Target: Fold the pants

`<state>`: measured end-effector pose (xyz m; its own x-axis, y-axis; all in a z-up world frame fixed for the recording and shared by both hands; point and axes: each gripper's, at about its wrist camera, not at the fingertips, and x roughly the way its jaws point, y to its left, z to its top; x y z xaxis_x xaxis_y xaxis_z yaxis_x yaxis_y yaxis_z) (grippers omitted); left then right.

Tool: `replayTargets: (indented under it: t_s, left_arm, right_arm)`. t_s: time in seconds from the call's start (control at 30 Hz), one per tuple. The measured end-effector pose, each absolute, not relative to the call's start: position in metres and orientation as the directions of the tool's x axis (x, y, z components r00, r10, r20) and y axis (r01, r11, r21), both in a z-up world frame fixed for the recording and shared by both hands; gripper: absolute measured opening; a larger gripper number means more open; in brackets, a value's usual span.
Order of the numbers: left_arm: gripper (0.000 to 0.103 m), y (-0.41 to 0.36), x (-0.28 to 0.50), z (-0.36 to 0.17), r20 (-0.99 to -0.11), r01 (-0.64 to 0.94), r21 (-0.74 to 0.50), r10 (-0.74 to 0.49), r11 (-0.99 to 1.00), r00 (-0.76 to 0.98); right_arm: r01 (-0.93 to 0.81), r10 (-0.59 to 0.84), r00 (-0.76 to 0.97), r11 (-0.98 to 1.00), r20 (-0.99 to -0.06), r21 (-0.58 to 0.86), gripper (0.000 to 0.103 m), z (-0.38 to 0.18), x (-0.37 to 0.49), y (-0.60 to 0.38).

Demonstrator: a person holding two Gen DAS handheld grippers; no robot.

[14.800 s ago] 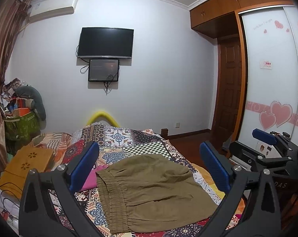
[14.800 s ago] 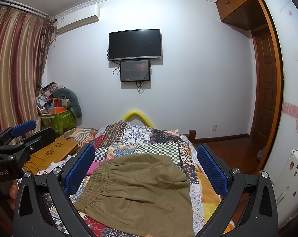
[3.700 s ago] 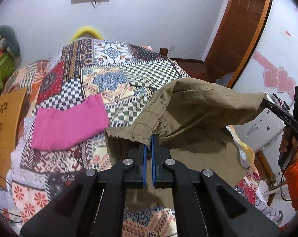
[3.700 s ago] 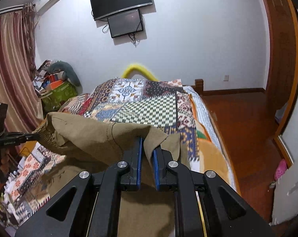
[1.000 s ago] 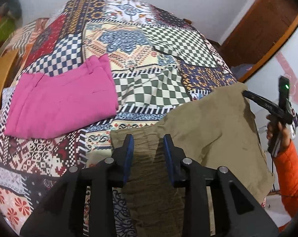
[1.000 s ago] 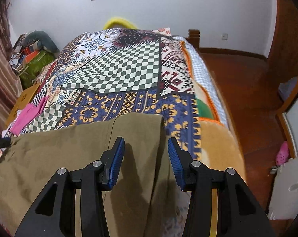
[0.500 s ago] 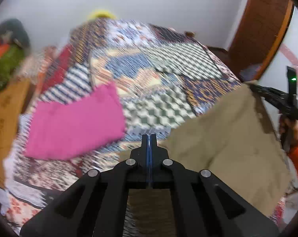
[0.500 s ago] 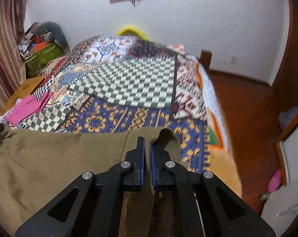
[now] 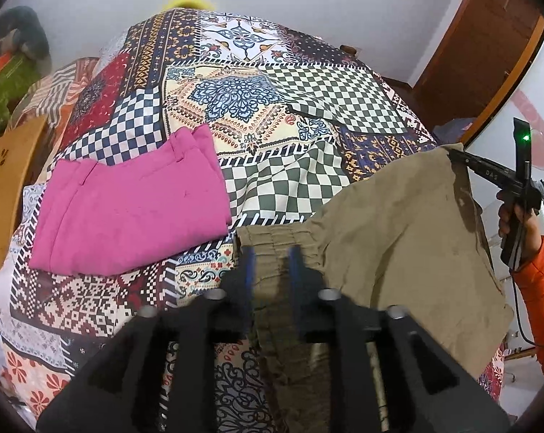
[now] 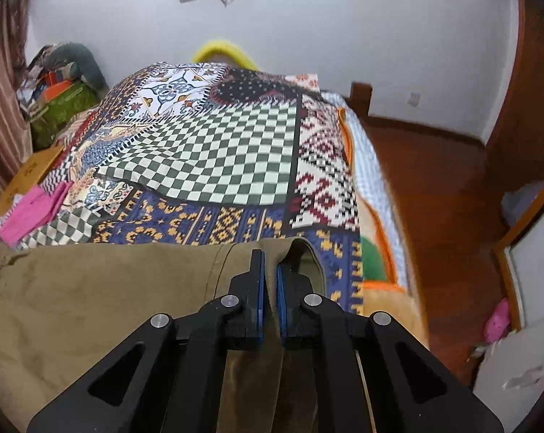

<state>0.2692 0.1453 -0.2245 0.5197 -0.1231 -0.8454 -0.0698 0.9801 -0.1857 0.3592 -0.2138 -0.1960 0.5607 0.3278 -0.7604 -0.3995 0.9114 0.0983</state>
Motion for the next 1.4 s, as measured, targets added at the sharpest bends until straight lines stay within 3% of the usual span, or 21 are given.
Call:
replayTargets:
  t_s: [0.07,0.13,0.37,0.6,0.9,1.0,1.03,1.1,1.17,1.4]
  left_arm:
    - [0.036,0.144,0.271,-0.226,-0.848,-0.070,-0.187,-0.125,0.980,0.516]
    - [0.040,0.144,0.275,-0.231,-0.856,-0.075,-0.199,-0.136,0.977,0.499]
    - [0.041,0.148,0.283,-0.246,-0.873,-0.102,-0.252,-0.181,0.962,0.454]
    - [0.054,0.155,0.288,-0.246,-0.876,-0.115,-0.262,-0.187,0.958,0.444]
    - [0.055,0.141,0.300,-0.249,-0.871,-0.048,-0.279,-0.231,0.959,0.434]
    - [0.042,0.144,0.302,-0.249,-0.861,-0.052,-0.288,-0.235,0.956,0.451]
    - [0.040,0.145,0.301,-0.248,-0.857,-0.052,-0.294,-0.240,0.954,0.456]
    - [0.036,0.146,0.300,-0.245,-0.846,-0.044,-0.301,-0.246,0.953,0.473]
    - [0.034,0.143,0.298,-0.241,-0.838,-0.031,-0.284,-0.232,0.958,0.494]
    - [0.030,0.130,0.297,-0.221,-0.807,-0.006,-0.158,-0.125,0.988,0.577]
  right_arm:
    - [-0.396,0.342,0.557,0.910,-0.757,0.120,0.033,-0.194,0.355,-0.218]
    - [-0.407,0.350,0.566,0.906,-0.746,0.116,0.041,-0.192,0.348,-0.219]
    - [-0.430,0.308,0.528,0.901,-0.792,0.064,0.041,-0.206,0.346,-0.213]
    - [-0.429,0.313,0.506,0.900,-0.804,0.080,0.041,-0.215,0.349,-0.210]
    - [-0.419,0.326,0.510,0.902,-0.796,0.102,0.041,-0.217,0.354,-0.210]
    - [-0.419,0.342,0.508,0.900,-0.791,0.120,0.041,-0.219,0.355,-0.209]
    - [-0.421,0.345,0.506,0.898,-0.790,0.123,0.041,-0.219,0.355,-0.209]
    - [-0.432,0.349,0.515,0.895,-0.783,0.115,0.031,-0.219,0.353,-0.207]
    - [-0.440,0.339,0.524,0.893,-0.781,0.093,0.012,-0.219,0.352,-0.204]
    - [-0.449,0.311,0.558,0.893,-0.769,0.035,0.009,-0.217,0.349,-0.198]
